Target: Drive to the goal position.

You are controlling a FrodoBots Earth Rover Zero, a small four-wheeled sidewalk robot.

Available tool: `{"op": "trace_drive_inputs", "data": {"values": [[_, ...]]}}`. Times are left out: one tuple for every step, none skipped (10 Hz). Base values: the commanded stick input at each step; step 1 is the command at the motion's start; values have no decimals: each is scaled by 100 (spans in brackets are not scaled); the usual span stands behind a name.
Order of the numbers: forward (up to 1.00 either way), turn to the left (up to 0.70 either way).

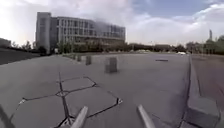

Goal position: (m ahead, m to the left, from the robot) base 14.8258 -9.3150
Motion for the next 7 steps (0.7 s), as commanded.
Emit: {"op": "trace_drive_inputs", "data": {"values": [[70, -14], [70, -14], [70, -14], [70, -14], [63, -27], [25, -98], [0, -70]]}}
